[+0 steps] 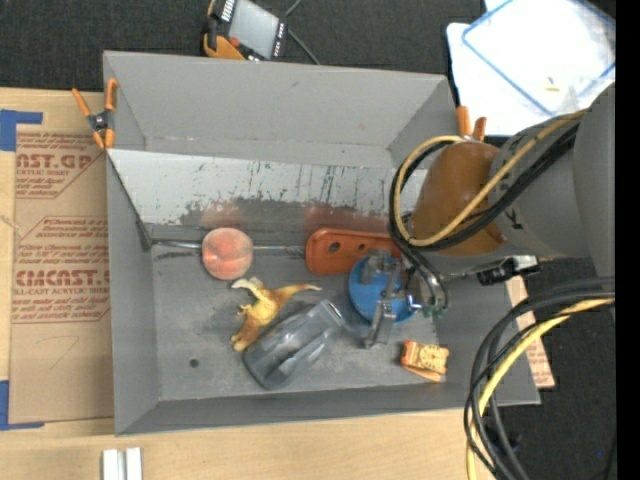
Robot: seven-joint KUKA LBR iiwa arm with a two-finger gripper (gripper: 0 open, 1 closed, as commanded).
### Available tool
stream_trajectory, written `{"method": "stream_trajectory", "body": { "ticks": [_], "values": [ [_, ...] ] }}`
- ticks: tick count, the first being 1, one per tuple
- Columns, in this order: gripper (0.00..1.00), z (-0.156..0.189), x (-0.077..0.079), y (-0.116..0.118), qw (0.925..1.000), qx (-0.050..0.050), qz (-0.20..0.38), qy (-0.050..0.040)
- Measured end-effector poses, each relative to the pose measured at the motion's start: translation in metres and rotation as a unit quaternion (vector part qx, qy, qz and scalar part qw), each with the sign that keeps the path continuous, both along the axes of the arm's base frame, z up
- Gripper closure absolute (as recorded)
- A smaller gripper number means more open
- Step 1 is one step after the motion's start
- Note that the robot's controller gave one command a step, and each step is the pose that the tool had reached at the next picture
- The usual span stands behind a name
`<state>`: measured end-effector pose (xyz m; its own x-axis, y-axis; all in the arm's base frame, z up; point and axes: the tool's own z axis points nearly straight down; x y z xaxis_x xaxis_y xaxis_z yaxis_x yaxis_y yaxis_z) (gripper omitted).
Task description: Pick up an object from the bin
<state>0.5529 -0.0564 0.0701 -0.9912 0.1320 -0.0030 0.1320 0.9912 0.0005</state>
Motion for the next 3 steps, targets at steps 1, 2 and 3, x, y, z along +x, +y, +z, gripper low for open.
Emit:
{"method": "stream_trajectory", "body": {
  "ticks": [1, 2, 3],
  "values": [
    [0.00, 0.0001, 0.0003, 0.0002, 0.9999, -0.001, 0.014, -0.0005],
    [1.00, 0.0000, 0.0001, 0.0005, 1.0000, -0.001, 0.009, -0.0001],
    [1.00, 0.0002, 0.0000, 0.0005, 1.0000, -0.001, 0.007, 0.0000]
  ]
}}
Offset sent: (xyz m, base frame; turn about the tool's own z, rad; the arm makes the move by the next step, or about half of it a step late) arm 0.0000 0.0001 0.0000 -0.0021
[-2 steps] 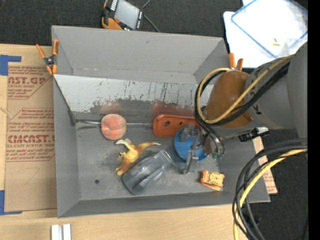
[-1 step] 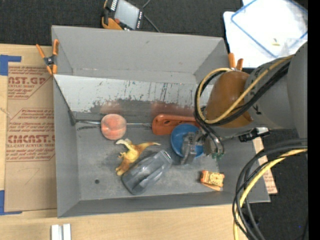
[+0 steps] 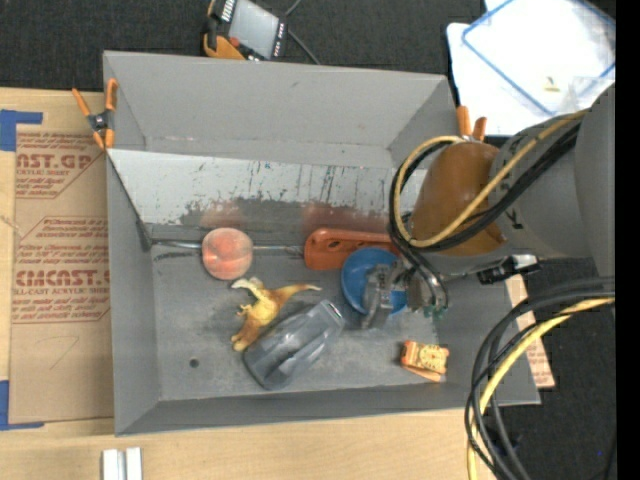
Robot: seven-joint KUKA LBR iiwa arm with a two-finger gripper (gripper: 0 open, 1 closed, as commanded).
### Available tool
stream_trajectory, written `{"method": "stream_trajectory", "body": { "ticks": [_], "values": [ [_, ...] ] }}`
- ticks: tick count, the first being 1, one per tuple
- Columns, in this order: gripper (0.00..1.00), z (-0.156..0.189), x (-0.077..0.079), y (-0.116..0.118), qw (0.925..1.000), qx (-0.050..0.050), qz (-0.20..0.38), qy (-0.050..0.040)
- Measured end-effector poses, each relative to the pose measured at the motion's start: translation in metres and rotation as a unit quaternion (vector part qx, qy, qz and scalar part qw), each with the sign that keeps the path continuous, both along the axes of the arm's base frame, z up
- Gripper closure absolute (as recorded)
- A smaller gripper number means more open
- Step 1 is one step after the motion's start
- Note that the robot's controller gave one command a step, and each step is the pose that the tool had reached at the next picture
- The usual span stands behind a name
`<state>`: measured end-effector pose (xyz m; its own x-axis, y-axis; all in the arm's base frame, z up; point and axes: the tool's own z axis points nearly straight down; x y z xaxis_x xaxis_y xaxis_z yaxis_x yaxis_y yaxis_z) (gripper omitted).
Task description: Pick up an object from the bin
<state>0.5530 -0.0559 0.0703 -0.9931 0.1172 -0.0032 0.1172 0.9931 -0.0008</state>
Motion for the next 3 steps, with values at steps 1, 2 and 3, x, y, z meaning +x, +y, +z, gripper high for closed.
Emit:
{"method": "stream_trajectory", "body": {
  "ticks": [1, 2, 3],
  "values": [
    [1.00, 0.025, -0.002, 0.001, 1.0000, 0.001, 0.000, 0.0036],
    [1.00, 0.053, -0.001, 0.001, 1.0000, 0.001, 0.001, 0.0009],
    [1.00, 0.063, 0.000, 0.001, 1.0000, 0.000, 0.001, -0.0020]
  ]
}}
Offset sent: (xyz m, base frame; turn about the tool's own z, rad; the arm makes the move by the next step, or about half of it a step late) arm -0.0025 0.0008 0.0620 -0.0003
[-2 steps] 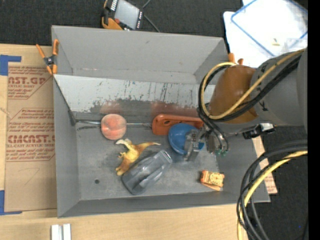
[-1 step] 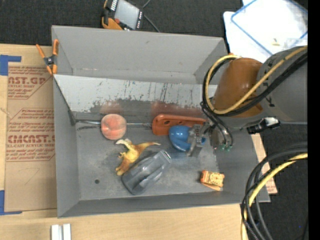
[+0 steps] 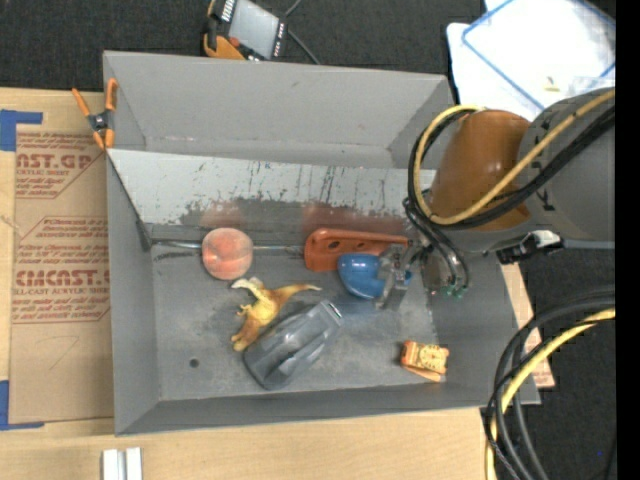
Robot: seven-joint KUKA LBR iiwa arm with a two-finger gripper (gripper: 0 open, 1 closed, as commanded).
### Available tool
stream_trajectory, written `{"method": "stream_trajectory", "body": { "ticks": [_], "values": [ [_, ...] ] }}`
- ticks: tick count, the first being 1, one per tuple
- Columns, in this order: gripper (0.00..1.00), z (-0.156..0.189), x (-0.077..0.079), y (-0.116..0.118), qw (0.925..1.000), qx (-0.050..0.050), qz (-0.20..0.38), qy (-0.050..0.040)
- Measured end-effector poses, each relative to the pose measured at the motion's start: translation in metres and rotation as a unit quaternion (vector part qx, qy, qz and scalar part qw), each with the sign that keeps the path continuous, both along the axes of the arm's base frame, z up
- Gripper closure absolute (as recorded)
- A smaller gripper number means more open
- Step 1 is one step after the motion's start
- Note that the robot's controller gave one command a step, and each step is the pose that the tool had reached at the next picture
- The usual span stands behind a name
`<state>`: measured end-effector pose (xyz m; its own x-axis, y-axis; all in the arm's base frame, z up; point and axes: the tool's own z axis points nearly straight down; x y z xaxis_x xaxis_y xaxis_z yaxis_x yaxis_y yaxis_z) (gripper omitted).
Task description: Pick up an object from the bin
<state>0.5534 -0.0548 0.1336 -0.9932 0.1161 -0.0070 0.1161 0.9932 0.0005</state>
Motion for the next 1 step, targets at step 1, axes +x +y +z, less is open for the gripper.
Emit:
{"method": "stream_trajectory", "body": {
  "ticks": [1],
  "values": [
    [1.00, 0.0216, -0.0021, 0.0005, 1.0000, 0.001, 0.000, 0.0044]
  ]
}}
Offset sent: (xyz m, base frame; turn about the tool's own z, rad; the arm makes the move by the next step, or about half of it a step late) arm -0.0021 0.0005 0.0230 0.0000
